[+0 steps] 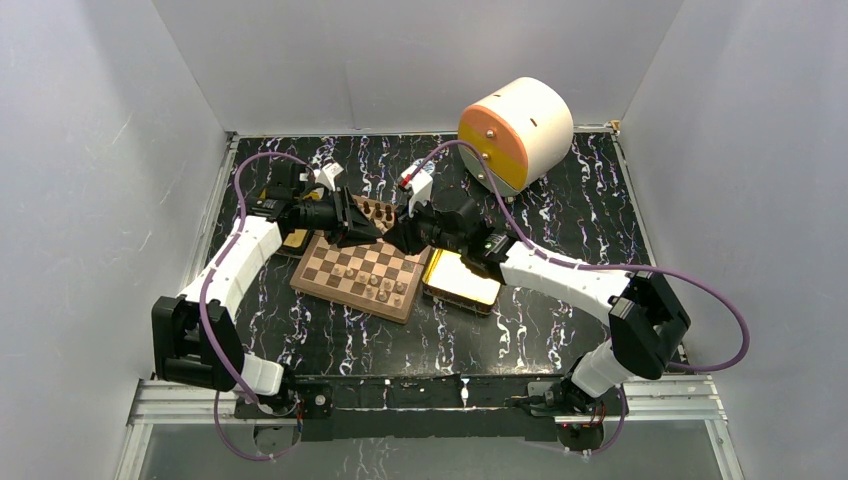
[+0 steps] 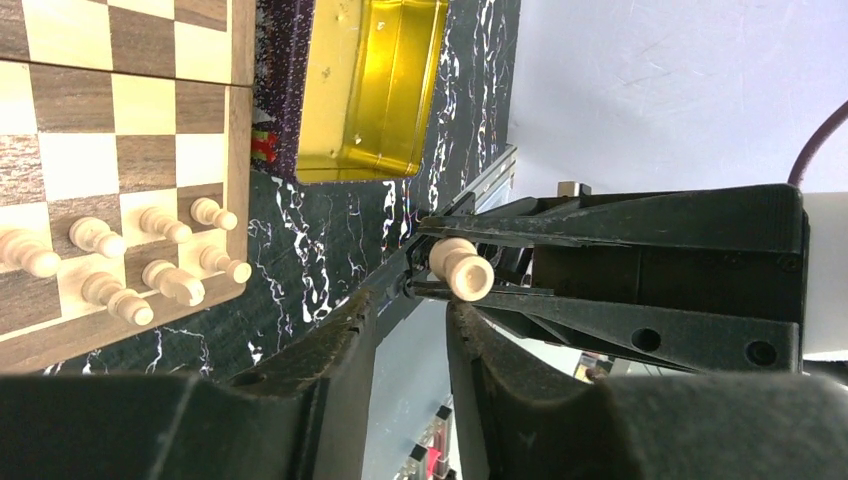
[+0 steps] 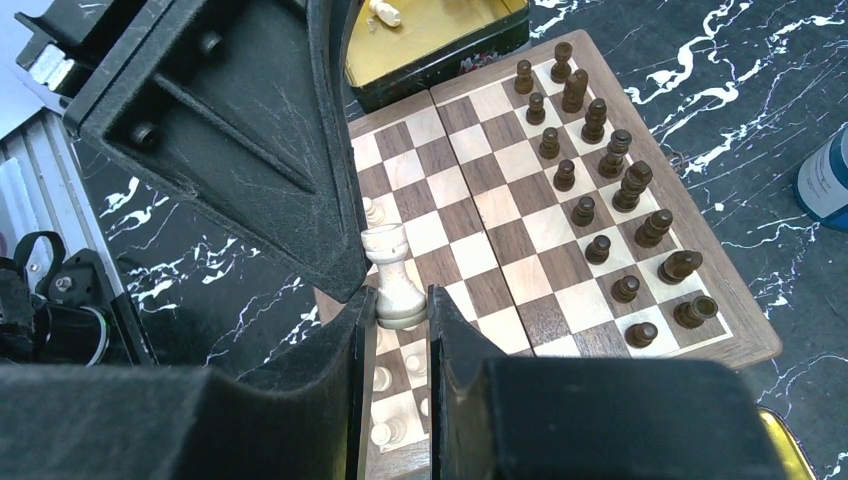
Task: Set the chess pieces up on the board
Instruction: Place the chess piece on the chessboard.
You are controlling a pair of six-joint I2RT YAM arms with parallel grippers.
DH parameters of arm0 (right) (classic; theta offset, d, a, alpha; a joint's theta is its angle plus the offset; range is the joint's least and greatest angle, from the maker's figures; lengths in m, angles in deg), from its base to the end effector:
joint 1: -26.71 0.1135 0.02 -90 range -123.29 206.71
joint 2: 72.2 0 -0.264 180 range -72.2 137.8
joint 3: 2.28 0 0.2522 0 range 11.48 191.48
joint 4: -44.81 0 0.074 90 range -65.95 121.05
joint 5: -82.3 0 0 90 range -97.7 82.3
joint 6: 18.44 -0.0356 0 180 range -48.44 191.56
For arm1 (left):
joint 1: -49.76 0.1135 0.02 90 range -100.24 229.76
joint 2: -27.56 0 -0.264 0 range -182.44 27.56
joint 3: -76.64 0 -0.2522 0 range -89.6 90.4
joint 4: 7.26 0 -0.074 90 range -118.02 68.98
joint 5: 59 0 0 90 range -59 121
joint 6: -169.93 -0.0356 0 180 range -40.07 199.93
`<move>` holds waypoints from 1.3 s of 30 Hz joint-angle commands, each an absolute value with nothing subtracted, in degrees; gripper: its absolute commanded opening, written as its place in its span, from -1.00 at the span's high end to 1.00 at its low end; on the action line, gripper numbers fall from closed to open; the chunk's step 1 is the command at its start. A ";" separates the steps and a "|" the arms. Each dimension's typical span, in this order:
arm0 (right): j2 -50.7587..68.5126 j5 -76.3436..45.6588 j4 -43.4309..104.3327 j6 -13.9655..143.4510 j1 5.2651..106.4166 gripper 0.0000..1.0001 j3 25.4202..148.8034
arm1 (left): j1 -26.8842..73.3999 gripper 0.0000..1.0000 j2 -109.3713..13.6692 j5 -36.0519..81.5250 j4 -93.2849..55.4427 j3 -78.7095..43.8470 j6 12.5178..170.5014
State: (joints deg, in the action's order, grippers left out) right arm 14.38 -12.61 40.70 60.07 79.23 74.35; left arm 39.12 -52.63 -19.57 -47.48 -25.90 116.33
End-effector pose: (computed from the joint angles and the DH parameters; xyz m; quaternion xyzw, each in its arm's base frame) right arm 0.2159 0.2866 0.3069 -0.3007 0.7284 0.3544 0.5034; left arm 0.2875 -0.0820 0.2958 -0.0186 0.8462 -0.5031 0.1746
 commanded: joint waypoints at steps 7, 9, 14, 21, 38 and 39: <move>11.42 -15.21 45.28 61.45 79.04 0.92 73.85 | 38.89 0.25 -52.49 -20.53 -47.87 -22.61 117.07; 11.55 -14.99 45.01 61.52 79.05 0.92 73.78 | 38.95 0.24 -52.14 -21.04 -46.82 -22.88 117.54; 11.16 -14.74 44.98 61.65 79.05 0.93 73.24 | 38.95 0.23 -51.89 -21.45 -46.08 -23.73 117.80; 10.24 -14.85 45.73 61.85 79.10 0.93 72.05 | 38.89 0.40 -52.50 -21.40 -44.70 -23.97 119.18; 10.64 -15.59 46.95 61.57 79.10 0.92 71.51 | 38.18 0.67 -51.81 -21.74 -44.50 -25.50 119.76; 10.60 -15.64 47.00 61.54 79.09 0.92 71.51 | 38.16 0.66 -51.81 -21.73 -44.51 -25.45 119.82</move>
State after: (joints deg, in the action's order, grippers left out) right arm 12.59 -14.51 42.01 61.25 78.96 71.57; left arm 38.58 -53.37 -20.53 -44.55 -24.78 119.83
